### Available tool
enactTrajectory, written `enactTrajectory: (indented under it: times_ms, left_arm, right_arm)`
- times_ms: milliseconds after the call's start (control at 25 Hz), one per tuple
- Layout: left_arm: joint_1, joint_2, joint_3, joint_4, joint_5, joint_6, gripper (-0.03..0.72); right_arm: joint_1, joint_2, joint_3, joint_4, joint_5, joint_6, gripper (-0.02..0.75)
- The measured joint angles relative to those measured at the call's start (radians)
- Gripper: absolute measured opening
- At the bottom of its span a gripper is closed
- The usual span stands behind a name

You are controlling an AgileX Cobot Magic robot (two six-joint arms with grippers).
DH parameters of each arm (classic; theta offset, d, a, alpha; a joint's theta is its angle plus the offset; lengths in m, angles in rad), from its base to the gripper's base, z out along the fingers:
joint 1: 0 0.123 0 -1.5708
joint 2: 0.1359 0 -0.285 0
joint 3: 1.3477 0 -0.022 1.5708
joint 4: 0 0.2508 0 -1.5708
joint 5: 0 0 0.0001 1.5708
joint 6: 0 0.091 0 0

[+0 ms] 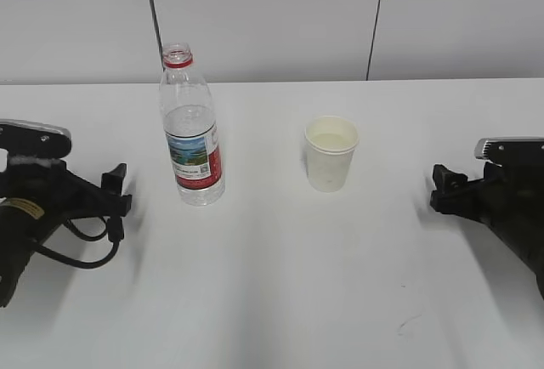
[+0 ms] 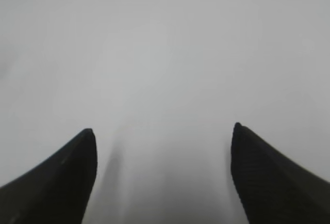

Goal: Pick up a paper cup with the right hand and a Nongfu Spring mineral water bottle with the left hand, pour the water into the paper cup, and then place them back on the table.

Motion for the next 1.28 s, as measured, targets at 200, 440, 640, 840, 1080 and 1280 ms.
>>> enactTrajectory:
  times_ms: [200, 440, 640, 840, 1080, 1280]
  left_arm:
    - [0.044, -0.074, 0.001, -0.014, 0.0, 0.001, 0.583]
    - [0.107, -0.182, -0.034, -0.021, 0.127, 0.001, 0.583]
    - [0.151, -0.265, -0.15, -0.022, 0.507, 0.045, 0.582]
    - [0.183, -0.31, -0.321, -0.022, 0.9, 0.101, 0.582]
    - [0.249, -0.312, -0.535, -0.018, 1.348, 0.103, 0.582]
    - [0.286, -0.312, -0.682, 0.048, 1.642, 0.053, 0.577]
  right_arm:
    - [-0.004, -0.055, 0.001, -0.031, 0.001, 0.037, 0.596]
    - [-0.004, -0.125, 0.001, -0.033, 0.001, 0.098, 0.596]
    - [-0.004, -0.192, -0.026, -0.037, 0.17, 0.119, 0.596]
    - [-0.004, -0.287, -0.093, -0.093, 0.505, 0.163, 0.596]
    - [-0.004, -0.36, -0.239, -0.182, 0.951, 0.245, 0.596]
    - [-0.004, -0.369, -0.418, -0.184, 1.436, 0.251, 0.596]
